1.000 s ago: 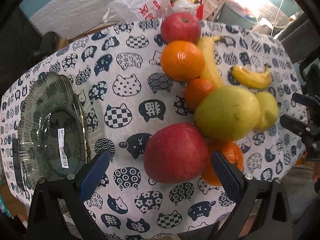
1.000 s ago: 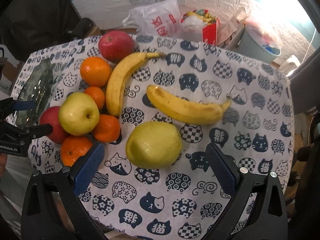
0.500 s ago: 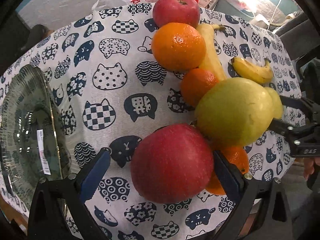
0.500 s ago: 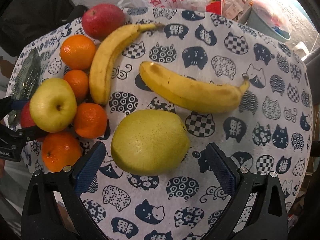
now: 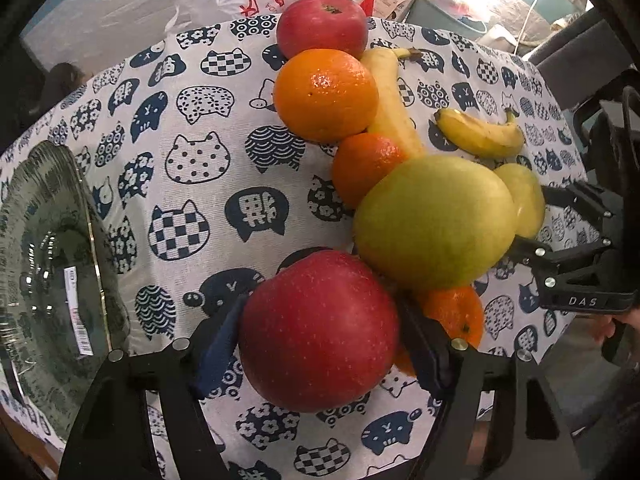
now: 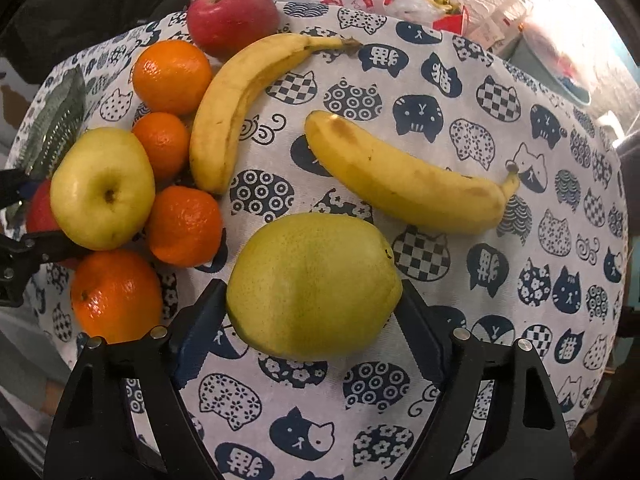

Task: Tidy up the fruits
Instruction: 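Close the right tool on the yellow pear while the left tool lifts the red apple, then release the red apple into the green bowl with the left tool while the right tool holds the pear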

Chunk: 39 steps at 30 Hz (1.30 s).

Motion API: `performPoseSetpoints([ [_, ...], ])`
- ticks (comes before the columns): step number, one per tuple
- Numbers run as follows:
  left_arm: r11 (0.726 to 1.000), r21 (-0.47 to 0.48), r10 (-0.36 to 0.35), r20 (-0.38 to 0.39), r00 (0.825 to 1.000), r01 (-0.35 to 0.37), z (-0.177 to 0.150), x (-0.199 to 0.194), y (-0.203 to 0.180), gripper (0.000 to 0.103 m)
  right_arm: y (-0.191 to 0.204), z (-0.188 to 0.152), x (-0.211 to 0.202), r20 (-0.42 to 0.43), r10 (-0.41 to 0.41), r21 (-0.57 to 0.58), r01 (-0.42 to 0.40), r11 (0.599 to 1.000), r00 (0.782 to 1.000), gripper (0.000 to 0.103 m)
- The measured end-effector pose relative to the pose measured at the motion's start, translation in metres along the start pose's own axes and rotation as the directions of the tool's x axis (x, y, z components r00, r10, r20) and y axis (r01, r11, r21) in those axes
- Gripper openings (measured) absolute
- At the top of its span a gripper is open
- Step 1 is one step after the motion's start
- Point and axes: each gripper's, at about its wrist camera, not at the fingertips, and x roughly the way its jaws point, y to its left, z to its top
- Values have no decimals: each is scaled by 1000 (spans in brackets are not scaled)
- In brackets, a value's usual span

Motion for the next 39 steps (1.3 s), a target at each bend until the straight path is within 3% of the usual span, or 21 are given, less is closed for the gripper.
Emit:
performPoseSetpoints([
  [14, 997, 45, 62, 121, 991, -67, -12, -39, 0, 77, 5, -7, -49, 146, -54, -6, 56, 998, 988, 82],
  [27, 992, 61, 94, 273, 957, -115, -19, -88, -3, 77, 29, 2, -102, 291, -41, -35, 53, 998, 956, 82],
  [39, 993, 31, 94, 341, 935, -111, -27, -117, 11, 77, 59, 12, -131, 367, 10, -89, 24, 996, 930, 82],
])
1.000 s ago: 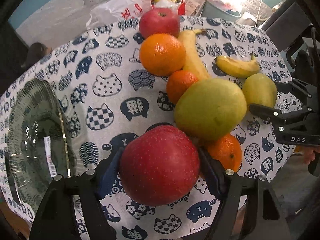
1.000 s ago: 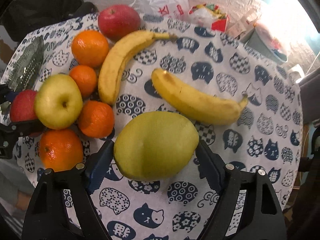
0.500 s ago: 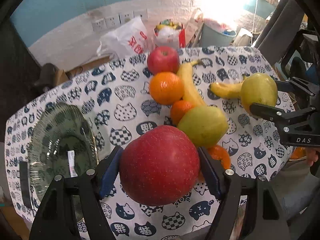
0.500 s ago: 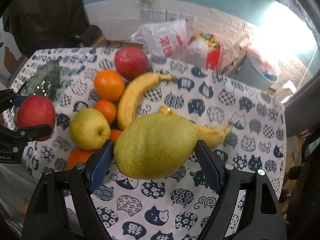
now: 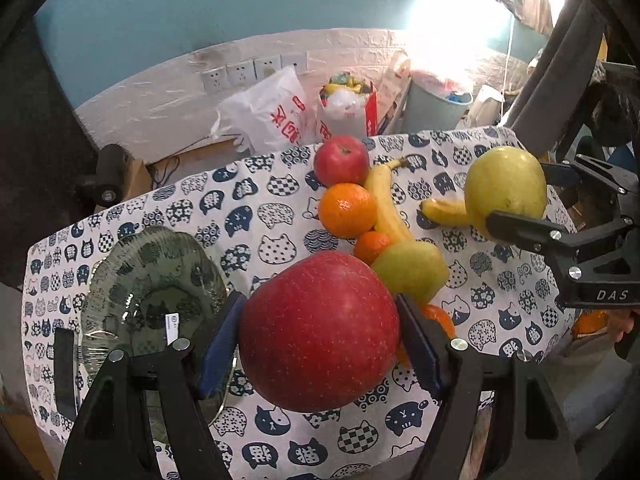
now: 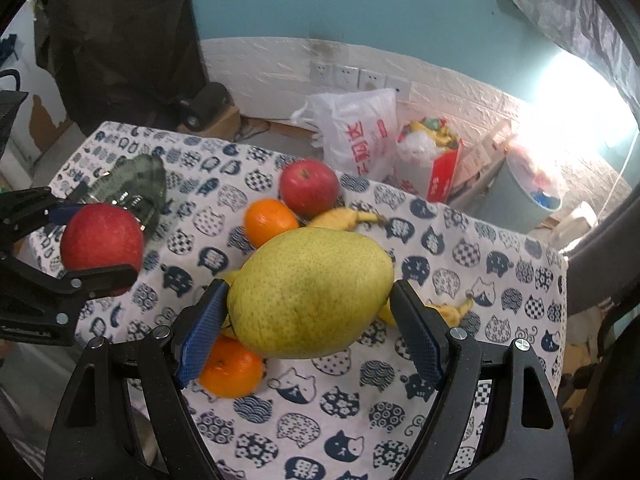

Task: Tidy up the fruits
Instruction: 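Release the red apple into the green bowl with the left tool while the right tool holds the pear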

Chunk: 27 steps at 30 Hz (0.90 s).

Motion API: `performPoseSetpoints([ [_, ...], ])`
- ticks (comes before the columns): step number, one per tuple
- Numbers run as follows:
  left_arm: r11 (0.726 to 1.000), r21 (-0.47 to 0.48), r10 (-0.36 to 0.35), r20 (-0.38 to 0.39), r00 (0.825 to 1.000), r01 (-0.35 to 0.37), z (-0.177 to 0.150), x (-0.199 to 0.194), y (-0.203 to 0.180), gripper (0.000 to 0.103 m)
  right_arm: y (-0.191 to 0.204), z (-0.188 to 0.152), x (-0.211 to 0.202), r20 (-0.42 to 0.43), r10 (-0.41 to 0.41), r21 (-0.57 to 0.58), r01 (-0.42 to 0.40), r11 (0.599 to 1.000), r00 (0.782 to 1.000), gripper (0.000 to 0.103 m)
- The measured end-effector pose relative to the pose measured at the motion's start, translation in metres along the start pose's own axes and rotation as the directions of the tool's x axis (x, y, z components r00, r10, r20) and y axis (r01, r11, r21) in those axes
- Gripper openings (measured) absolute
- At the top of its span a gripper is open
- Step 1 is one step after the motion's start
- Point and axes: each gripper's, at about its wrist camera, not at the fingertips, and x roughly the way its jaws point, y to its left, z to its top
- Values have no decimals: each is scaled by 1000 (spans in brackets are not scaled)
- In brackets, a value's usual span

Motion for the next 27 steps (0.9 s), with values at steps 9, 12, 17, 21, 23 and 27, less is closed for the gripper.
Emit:
performPoseSetpoints([
  [9, 999, -50, 16, 20, 1000, -15, -4, -10, 25, 77, 26, 22, 1, 21, 43, -30, -42, 999, 999, 81],
  [12, 997, -73, 19, 26, 999, -17, -6, -13, 35, 77, 36, 30, 3, 25, 58, -43, -57, 997, 998, 81],
  [17, 994, -105, 42, 38, 998, -37, -12, -19, 54, 77, 58, 43, 10, 23, 94, -71, -93, 993, 995, 79],
  [21, 988, -151, 49, 31, 998, -44, -22, -20, 76, 77, 78, 58, 15, 36, 110, -97, -106, 990, 993, 22],
  [23, 983, -173, 58, 15, 998, -54, -27, -15, 86, 77, 81, 67, 25, 11, 98, -77, -97, 992, 995, 22],
  [27, 967, -255, 17, -36, 999, -25, -35, 5, 116, 77, 82, 70, 66, -138, 191, 6, -192, 981, 972, 26],
])
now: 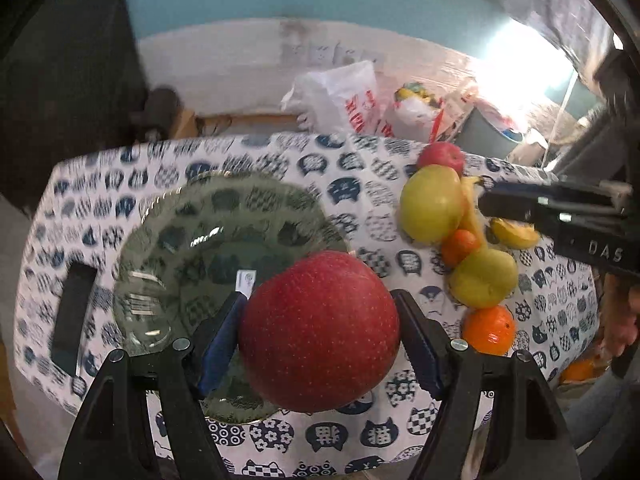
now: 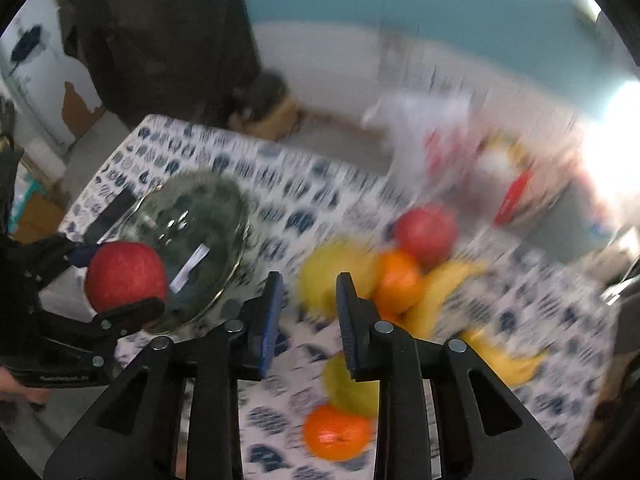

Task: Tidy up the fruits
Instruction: 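Release the red apple into the green bowl with the left tool while the right tool holds the pear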

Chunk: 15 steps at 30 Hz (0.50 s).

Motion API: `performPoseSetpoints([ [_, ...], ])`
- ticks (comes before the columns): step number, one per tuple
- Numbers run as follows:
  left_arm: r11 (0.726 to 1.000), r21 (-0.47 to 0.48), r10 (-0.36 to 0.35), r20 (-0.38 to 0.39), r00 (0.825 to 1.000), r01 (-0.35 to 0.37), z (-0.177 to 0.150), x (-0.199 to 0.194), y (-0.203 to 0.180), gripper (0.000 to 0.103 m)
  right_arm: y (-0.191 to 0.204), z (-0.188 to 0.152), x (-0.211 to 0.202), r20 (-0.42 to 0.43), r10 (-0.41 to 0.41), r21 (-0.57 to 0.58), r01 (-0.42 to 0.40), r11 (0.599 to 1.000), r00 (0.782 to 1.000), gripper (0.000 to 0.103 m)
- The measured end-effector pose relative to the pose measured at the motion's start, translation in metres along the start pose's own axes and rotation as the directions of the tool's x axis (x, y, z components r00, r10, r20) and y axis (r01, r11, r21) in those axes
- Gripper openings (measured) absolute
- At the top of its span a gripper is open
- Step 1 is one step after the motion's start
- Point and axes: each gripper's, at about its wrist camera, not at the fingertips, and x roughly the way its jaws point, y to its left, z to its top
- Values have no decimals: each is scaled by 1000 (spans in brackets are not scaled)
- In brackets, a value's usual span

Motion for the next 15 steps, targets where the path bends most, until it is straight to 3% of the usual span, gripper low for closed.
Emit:
performPoseSetpoints([
  [2, 999, -47, 10, -8, 1000, -10, 0, 5, 16, 77, -4, 5, 11, -14, -24, 16, 25, 1000, 1000, 29],
  [5, 997, -75, 19, -15, 1000, -20, 0, 8, 31, 77, -8, 10, 15, -20, -27, 25, 27, 999, 999, 49],
  [15, 990, -99, 89, -103, 991, -99, -10, 36, 62, 77, -20, 20, 40, -63, -62, 46, 65, 997, 996, 68],
])
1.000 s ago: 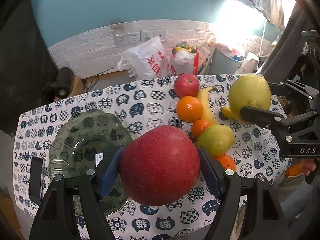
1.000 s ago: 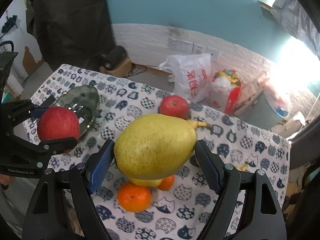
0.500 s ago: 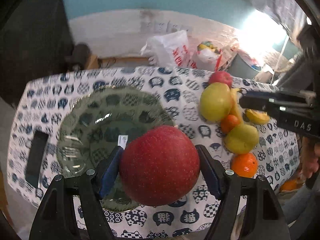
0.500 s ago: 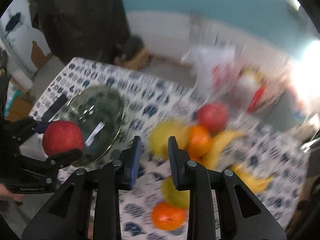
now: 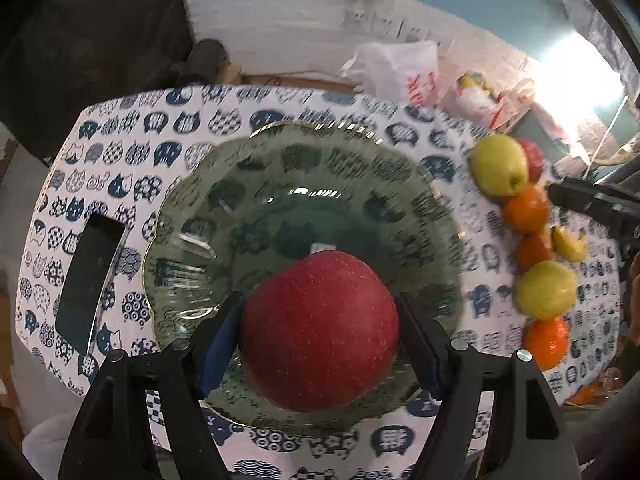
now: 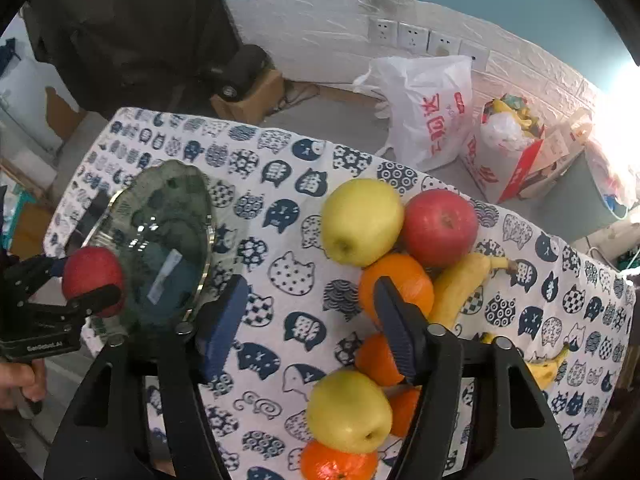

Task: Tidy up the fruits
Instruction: 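Release the red apple into the green bowl with the left tool while the right tool holds the pear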

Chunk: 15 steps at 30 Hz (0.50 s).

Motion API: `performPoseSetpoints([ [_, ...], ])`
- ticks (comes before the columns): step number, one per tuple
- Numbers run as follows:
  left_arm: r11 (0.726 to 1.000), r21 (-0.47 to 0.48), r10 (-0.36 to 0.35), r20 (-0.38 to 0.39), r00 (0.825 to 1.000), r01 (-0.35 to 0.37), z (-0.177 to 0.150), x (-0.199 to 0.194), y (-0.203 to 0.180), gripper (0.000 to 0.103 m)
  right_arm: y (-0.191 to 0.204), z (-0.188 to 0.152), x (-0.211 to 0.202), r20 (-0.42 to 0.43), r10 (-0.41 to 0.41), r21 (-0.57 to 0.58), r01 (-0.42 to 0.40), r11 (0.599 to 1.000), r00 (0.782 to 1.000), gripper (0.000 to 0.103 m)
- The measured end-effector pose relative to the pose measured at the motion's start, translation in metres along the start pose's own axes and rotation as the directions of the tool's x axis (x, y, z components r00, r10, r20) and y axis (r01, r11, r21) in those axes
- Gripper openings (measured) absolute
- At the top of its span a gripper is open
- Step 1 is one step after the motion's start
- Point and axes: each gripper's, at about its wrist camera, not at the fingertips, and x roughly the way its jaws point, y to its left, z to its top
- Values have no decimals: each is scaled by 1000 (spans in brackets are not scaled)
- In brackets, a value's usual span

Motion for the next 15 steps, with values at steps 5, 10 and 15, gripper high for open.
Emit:
performPoseSetpoints([
  [5, 999, -10, 36, -77, 996, -37, -4, 19, 8, 77, -10, 1, 5, -7, -12, 29, 12, 999, 1000, 73],
  [10, 998, -34, 41, -111, 993, -45, -6, 24, 12, 77, -12, 7, 11, -19, -26, 23, 26, 999, 999, 77],
  [15, 997, 0, 83, -19, 996, -83, 2, 6, 9, 87, -15, 22, 24, -36, -39, 26, 40, 999, 999, 78],
])
